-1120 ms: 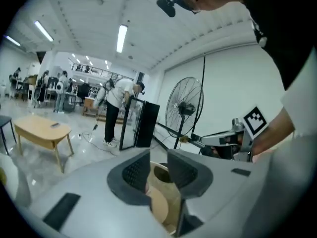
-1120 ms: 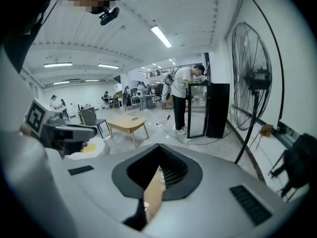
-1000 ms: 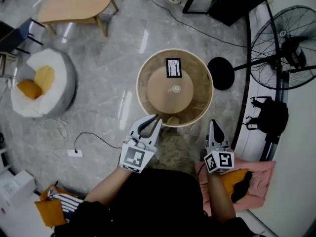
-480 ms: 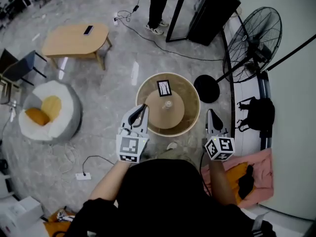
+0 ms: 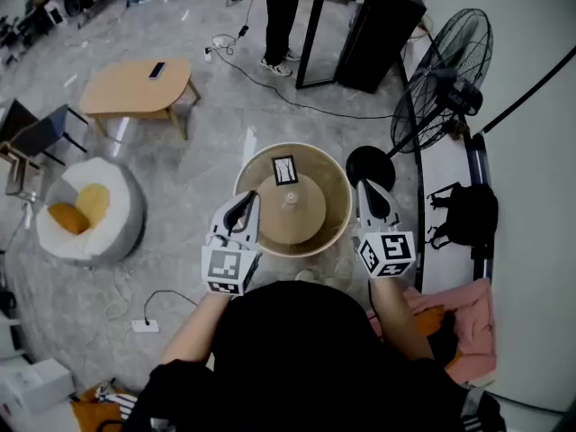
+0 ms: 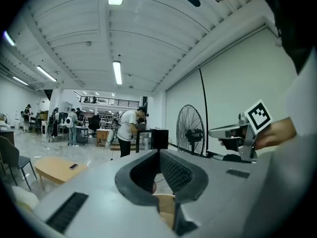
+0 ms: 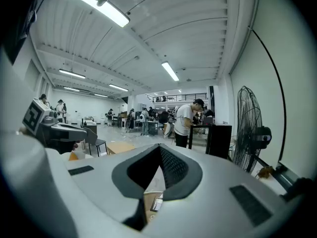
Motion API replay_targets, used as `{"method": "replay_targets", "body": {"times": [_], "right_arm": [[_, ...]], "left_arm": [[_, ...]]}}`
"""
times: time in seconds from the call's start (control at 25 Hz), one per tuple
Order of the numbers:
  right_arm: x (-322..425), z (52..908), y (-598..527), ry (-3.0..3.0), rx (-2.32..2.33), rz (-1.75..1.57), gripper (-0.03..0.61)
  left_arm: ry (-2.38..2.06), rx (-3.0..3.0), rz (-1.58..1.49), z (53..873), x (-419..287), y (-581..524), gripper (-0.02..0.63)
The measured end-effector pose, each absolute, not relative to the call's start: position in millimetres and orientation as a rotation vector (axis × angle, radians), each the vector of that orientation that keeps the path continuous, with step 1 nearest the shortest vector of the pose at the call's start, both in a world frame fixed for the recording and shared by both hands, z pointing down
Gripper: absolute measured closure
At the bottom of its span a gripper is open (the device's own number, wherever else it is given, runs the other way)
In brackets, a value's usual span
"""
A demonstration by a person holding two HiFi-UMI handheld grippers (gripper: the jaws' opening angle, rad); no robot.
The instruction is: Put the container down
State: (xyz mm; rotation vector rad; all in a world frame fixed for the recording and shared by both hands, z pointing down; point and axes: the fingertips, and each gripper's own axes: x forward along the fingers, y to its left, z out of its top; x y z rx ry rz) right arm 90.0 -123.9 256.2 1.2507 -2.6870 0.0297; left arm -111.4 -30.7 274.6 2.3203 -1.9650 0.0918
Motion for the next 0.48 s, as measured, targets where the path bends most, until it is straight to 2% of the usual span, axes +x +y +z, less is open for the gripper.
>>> {"method": "replay_targets", "body": {"times": [0.48], "right_arm": [[146.4,272.5,-155.0,-2.742,1.139,0.078,0.558]], "left_arm": [[-2.050,2.325,-0.020,267.9,-32.5,-80.0,0.584]]}}
